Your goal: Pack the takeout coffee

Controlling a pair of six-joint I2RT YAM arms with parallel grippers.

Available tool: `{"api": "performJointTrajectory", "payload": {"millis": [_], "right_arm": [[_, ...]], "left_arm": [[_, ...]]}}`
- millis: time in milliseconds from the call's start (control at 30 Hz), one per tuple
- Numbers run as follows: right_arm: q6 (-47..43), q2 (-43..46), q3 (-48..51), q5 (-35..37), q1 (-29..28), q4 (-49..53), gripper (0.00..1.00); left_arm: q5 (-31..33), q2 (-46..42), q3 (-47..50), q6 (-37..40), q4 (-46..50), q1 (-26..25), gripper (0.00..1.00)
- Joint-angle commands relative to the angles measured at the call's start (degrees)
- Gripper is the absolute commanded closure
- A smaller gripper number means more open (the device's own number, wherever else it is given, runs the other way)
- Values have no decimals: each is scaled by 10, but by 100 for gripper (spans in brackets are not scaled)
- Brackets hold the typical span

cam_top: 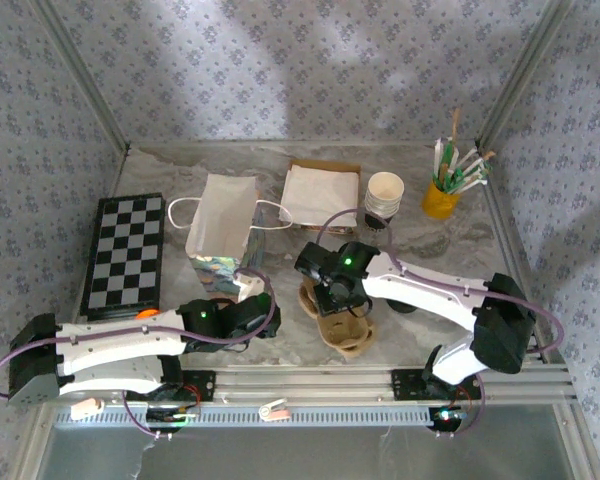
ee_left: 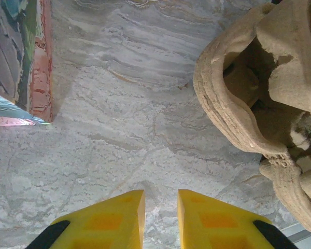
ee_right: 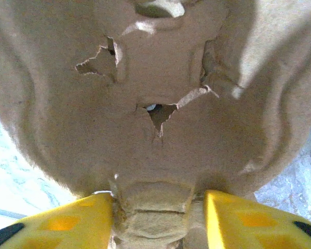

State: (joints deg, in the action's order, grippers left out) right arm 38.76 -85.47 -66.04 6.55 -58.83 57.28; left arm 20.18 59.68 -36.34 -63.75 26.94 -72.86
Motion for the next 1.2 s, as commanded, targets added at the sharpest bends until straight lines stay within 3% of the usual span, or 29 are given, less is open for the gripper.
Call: {"api": "performJointTrajectory", "payload": {"millis": [0, 333, 667, 867, 1000, 1167], "right_arm": [[3, -5, -14, 16, -4, 33, 55], [-1, 17, -48, 18, -4, 54, 64], [-4, 51, -95, 20, -2, 114, 64], [-2, 83, -129, 7, 16, 154, 63], [-1, 100, -162, 5, 32, 178, 63], [2, 103, -207, 5, 47, 199, 63]], "left_arm": [[1, -7, -7, -5, 8, 0, 76], [1, -25, -13, -2, 16, 1, 76], [-30, -77, -74, 44, 92, 0, 70], [-36, -120, -171, 95, 193, 2, 67], [2, -128, -277, 132, 282, 12, 65], [72, -78, -440, 190, 410, 55, 62]]}}
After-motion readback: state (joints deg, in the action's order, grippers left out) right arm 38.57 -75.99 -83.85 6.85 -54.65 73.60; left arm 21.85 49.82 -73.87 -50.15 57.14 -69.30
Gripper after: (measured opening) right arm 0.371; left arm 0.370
